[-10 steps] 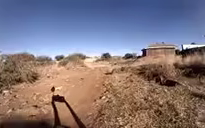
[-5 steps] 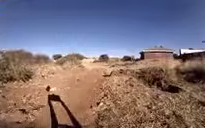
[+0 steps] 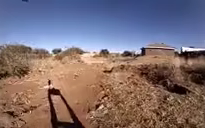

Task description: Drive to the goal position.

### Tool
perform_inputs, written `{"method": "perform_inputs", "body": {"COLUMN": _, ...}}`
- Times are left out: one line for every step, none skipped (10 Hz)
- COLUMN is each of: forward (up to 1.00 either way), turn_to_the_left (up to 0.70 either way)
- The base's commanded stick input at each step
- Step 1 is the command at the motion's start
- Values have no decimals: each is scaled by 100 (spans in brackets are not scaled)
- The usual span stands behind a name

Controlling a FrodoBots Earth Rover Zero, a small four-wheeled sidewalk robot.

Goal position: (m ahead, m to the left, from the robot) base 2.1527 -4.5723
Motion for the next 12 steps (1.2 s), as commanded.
{"method": "perform_inputs", "body": {"forward": 50, "turn_to_the_left": 46}}
{"method": "perform_inputs", "body": {"forward": 50, "turn_to_the_left": 22}}
{"method": "perform_inputs", "body": {"forward": 50, "turn_to_the_left": 0}}
{"method": "perform_inputs", "body": {"forward": 50, "turn_to_the_left": 0}}
{"method": "perform_inputs", "body": {"forward": 50, "turn_to_the_left": 0}}
{"method": "perform_inputs", "body": {"forward": 50, "turn_to_the_left": 0}}
{"method": "perform_inputs", "body": {"forward": 50, "turn_to_the_left": 0}}
{"method": "perform_inputs", "body": {"forward": 50, "turn_to_the_left": 30}}
{"method": "perform_inputs", "body": {"forward": 50, "turn_to_the_left": 50}}
{"method": "perform_inputs", "body": {"forward": 50, "turn_to_the_left": 50}}
{"method": "perform_inputs", "body": {"forward": 50, "turn_to_the_left": 48}}
{"method": "perform_inputs", "body": {"forward": 50, "turn_to_the_left": 17}}
